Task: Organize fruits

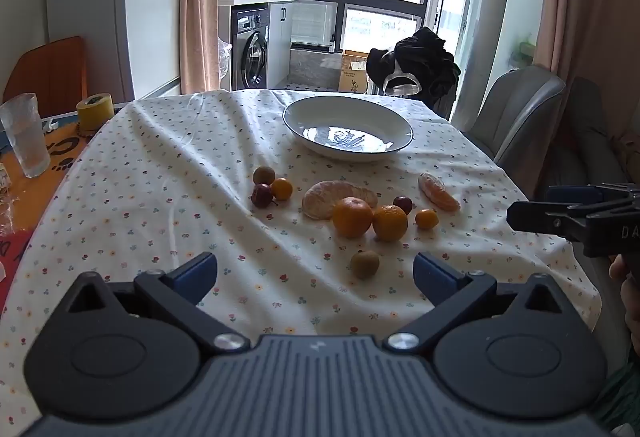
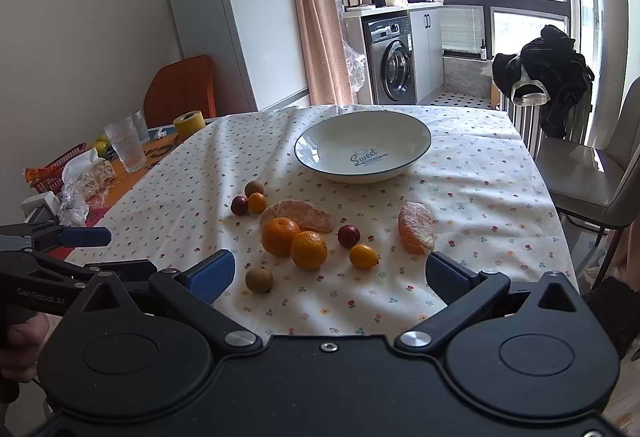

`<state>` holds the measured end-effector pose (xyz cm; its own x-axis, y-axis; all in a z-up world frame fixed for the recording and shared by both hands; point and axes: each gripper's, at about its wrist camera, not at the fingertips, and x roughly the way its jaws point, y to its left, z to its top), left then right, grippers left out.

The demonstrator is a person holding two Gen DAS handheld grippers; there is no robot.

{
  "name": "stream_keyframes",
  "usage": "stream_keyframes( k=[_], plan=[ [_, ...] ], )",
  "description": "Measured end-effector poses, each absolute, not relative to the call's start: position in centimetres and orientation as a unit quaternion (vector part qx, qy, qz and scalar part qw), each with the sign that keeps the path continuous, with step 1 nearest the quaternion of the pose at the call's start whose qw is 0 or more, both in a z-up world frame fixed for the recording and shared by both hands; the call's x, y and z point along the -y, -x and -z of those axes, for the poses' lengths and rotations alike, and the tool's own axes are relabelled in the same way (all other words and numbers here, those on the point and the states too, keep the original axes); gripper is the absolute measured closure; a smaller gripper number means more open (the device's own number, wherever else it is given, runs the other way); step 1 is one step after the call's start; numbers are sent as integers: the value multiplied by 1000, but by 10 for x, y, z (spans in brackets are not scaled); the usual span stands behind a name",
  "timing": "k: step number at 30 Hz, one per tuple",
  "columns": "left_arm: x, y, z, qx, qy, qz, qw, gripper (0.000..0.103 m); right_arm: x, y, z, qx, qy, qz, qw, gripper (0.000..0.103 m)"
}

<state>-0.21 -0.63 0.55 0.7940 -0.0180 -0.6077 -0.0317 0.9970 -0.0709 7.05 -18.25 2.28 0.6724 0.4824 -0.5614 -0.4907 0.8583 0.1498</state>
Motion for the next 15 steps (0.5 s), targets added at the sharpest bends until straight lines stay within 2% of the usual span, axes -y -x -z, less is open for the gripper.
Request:
stream_keyframes(
  k=[15],
  plan=[
    [7,0,-7,-319,38,0,947,0,179,-73,-17,-311,23,-262,913,0]
  ],
)
